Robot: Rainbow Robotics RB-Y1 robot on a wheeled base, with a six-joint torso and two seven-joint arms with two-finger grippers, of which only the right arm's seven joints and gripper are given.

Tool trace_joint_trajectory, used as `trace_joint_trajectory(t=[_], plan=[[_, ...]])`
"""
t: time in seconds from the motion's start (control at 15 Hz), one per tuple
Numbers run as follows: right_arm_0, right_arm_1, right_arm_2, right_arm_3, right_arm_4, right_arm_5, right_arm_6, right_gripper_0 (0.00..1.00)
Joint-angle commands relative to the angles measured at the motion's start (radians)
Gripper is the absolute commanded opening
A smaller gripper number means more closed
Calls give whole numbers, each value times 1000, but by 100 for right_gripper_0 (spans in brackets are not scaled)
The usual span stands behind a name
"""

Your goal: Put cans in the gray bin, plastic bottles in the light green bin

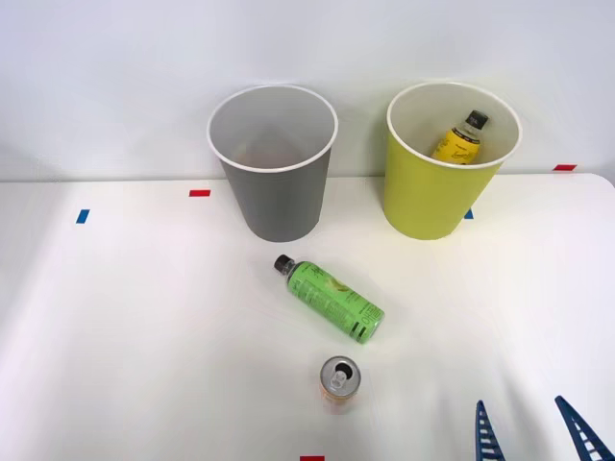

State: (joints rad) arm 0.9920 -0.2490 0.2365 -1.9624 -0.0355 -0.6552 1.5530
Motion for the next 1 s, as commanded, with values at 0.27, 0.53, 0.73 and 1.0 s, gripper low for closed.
trace_joint_trajectory(t=[0.27,0.53,0.73,1.0], plan=[[10,-6,3,85,-21,-70,81,86],[10,-4,7,83,-21,-70,82,86],[10,-4,7,83,-21,-70,82,86],[10,-4,7,83,-21,-70,82,86]])
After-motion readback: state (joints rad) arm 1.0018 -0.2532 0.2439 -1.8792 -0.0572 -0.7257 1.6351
